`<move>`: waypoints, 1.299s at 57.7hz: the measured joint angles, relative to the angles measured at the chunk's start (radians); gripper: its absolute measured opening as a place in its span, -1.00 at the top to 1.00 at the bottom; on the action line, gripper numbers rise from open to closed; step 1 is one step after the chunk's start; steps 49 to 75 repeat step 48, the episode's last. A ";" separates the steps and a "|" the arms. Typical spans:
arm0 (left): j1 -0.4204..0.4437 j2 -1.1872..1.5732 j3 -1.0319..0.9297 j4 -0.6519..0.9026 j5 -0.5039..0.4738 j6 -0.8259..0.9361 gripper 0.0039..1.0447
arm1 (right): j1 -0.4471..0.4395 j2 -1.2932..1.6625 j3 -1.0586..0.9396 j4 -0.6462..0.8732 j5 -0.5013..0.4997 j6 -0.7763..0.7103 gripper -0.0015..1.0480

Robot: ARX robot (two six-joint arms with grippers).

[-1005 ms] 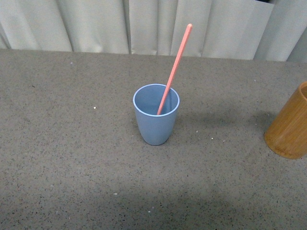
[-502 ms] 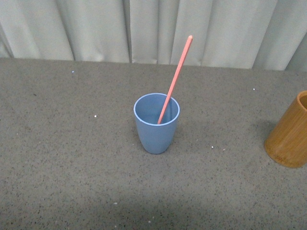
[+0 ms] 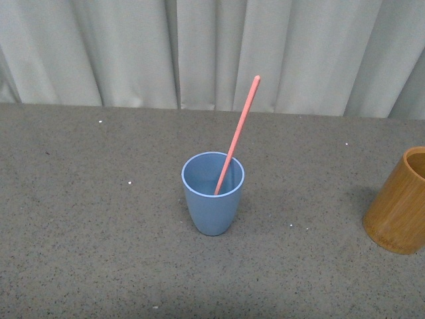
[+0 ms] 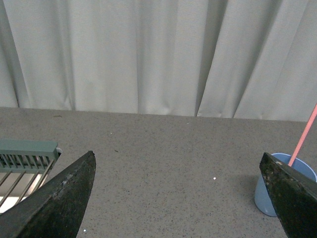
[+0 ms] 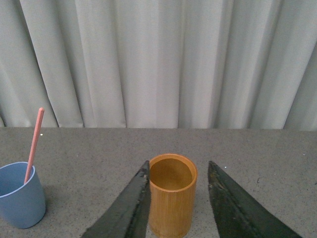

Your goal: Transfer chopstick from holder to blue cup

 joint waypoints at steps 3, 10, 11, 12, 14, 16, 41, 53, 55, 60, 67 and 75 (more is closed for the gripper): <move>0.000 0.000 0.000 0.000 0.000 0.000 -0.88 | 0.000 0.000 0.000 0.000 0.000 0.000 0.00; 0.000 0.000 0.000 0.000 0.000 0.000 -0.88 | 0.000 0.000 0.000 0.000 0.000 0.000 -0.37; 0.000 0.000 0.000 0.000 0.000 0.000 -0.88 | 0.000 0.000 0.000 0.000 0.000 0.000 -0.44; 0.000 0.000 0.000 0.000 0.000 0.000 -0.88 | 0.000 0.000 0.000 0.000 0.000 0.000 -0.51; 0.000 0.000 0.000 0.000 0.000 0.000 -0.88 | 0.000 0.000 0.000 0.000 0.000 0.000 -0.61; 0.000 0.000 0.000 0.000 0.000 0.000 -0.88 | 0.000 0.000 0.000 0.000 0.000 0.000 -0.71; 0.000 0.000 0.000 0.000 0.000 0.000 -0.88 | 0.000 0.000 0.000 0.000 0.000 0.000 -0.81; 0.000 0.000 0.000 0.000 0.000 0.000 -0.88 | 0.000 0.000 0.000 0.000 0.000 0.000 -0.81; 0.000 0.000 0.000 0.000 0.000 0.000 -0.88 | 0.000 0.000 0.000 0.000 0.000 0.000 -0.81; 0.000 0.000 0.000 0.000 0.000 0.000 -0.88 | 0.000 0.000 0.000 0.000 0.000 0.000 -0.81; 0.000 0.000 0.000 0.000 0.000 0.000 -0.88 | 0.000 0.000 0.000 0.000 0.000 0.000 -0.81; 0.000 0.000 0.000 0.000 0.000 0.000 -0.88 | 0.000 0.000 0.000 0.000 0.000 0.000 -0.81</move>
